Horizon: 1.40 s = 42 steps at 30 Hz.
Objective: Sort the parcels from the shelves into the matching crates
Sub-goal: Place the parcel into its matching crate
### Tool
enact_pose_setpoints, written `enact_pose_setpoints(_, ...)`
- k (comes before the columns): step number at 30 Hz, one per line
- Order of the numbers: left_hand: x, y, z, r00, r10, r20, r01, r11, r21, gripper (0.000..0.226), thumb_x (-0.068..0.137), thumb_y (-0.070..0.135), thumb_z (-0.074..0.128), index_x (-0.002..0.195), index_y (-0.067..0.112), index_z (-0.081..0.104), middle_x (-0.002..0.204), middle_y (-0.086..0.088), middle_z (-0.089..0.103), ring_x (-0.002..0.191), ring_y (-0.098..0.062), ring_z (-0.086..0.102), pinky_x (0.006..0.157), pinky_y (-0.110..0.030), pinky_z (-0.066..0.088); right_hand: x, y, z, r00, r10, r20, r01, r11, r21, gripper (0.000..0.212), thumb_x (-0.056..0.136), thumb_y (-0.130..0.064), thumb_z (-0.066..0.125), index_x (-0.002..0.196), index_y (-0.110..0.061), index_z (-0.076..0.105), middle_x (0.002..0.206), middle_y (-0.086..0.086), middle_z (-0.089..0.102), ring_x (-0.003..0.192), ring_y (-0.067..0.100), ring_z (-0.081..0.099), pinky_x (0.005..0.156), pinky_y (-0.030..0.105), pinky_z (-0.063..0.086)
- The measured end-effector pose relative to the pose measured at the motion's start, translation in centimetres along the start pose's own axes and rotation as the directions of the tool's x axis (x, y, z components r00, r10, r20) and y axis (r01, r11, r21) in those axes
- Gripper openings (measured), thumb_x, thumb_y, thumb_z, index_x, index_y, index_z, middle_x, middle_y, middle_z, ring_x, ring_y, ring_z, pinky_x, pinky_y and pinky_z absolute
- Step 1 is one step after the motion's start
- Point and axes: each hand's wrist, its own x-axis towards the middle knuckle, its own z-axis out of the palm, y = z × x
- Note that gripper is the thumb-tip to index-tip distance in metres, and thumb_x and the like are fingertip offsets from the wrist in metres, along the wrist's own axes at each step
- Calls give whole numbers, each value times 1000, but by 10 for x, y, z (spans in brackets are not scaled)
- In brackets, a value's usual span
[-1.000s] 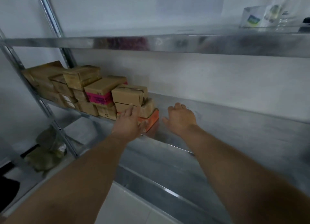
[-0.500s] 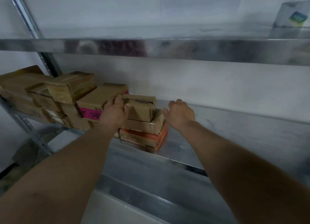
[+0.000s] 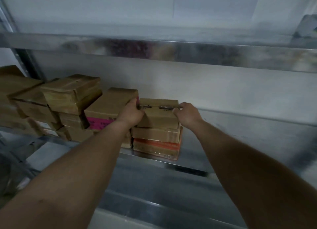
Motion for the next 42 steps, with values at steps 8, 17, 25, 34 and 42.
enact_pose_setpoints(8,5,19,23,978,183,101,-172,979,-107,49,81,-1,64,127,14,56,118,-9,60,107,-25,57,85,-24,42,-24,17,-26,990,104,-94,-96,991,92,84,82,-6,61,152,-21,18,121,17,61,106,36,61,88,47,52)
enact_pose_setpoints(17,-16,59,67,952,220,211,-179,964,-197,40,95,52,42,121,22,48,117,-4,52,103,-25,54,65,-30,46,-74,52,-60,937,206,-284,-144,964,225,36,91,-29,56,121,-21,37,104,9,59,95,28,61,84,48,53)
enact_pose_setpoints(25,-36,103,115,928,279,245,-237,953,-190,22,97,38,46,100,16,47,106,-6,55,102,-30,57,92,-44,50,-107,97,-104,822,319,-471,-259,947,188,21,97,-24,44,116,-17,38,110,13,62,92,30,60,70,32,41)
enact_pose_setpoints(34,-106,163,189,808,375,454,-287,924,-252,64,92,8,51,146,35,28,115,-6,60,99,-26,61,93,-40,51,-182,169,-178,823,375,-427,-306,926,223,83,88,0,49,152,-37,11,92,7,59,68,17,56,55,25,44)
enact_pose_setpoints(42,-190,231,263,788,387,478,-259,914,-312,18,85,40,54,96,26,55,106,-3,63,99,-24,60,90,-45,52,-264,246,-250,759,481,-438,-291,853,433,8,79,-17,58,80,-24,62,95,6,69,93,32,66,84,49,56)
